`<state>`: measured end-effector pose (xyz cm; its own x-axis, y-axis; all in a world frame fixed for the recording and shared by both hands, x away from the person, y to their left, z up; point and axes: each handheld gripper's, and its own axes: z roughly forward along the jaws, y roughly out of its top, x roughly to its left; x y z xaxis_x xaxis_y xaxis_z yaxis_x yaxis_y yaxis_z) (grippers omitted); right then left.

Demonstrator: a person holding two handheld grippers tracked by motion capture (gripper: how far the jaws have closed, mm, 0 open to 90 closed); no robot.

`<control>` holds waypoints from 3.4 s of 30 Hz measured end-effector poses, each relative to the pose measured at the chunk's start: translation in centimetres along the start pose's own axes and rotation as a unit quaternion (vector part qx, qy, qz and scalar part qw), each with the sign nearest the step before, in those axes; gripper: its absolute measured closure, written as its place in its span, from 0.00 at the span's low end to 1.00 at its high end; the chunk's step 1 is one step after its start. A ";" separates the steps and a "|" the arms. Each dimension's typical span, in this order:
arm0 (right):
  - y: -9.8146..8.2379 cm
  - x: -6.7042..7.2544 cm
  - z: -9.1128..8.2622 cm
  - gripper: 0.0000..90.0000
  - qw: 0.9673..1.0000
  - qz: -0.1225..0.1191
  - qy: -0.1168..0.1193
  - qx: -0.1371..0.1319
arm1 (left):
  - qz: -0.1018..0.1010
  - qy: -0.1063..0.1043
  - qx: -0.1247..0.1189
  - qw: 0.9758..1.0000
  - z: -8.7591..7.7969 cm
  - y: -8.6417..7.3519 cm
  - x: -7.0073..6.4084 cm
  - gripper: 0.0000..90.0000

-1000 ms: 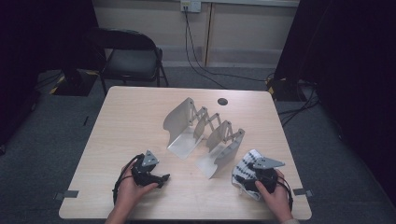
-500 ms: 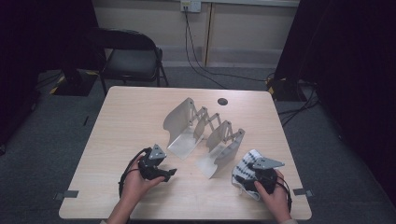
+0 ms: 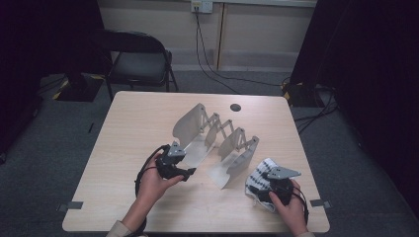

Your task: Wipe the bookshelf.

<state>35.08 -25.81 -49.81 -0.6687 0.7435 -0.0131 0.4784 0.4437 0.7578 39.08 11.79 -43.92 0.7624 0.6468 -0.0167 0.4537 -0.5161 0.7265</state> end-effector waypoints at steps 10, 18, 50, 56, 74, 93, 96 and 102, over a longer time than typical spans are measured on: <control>0.0 0.0 0.0 0.28 1.000 0.000 0.000 0.000 | 0.007 -0.002 -0.002 1.000 0.6 2.0 -0.1 0.39; 0.0 0.0 0.0 0.28 1.000 0.001 0.002 -0.001 | 0.013 -0.010 -0.004 1.000 1.3 3.6 0.0 0.39; 0.0 0.0 0.0 0.28 1.000 0.001 0.002 0.000 | 0.032 0.008 -0.009 0.999 3.4 9.0 0.2 0.53; 0.0 0.0 0.0 0.28 1.000 0.001 0.002 0.000 | 0.036 0.014 -0.008 0.999 3.7 9.6 0.1 0.57; 0.0 0.0 0.0 0.28 1.000 0.002 0.002 0.000 | 0.020 0.053 -0.004 0.998 4.8 10.2 0.6 0.84; 0.0 -0.1 0.0 0.28 1.000 0.002 0.003 0.001 | -0.025 0.059 0.007 0.998 3.0 9.9 1.7 1.00; 0.0 -0.1 0.0 0.28 1.000 0.002 0.002 0.000 | -0.024 0.058 0.007 0.998 2.5 9.7 1.7 1.00; 0.0 -0.1 0.0 0.28 1.000 0.001 0.003 0.001 | -0.006 0.058 -0.002 0.998 1.4 9.8 1.4 1.00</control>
<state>35.12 -25.87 -49.80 -0.6708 0.7416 -0.0070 0.4809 0.4422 0.7571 45.27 6.87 -37.75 0.6984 0.7138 0.0532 0.4604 -0.5049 0.7301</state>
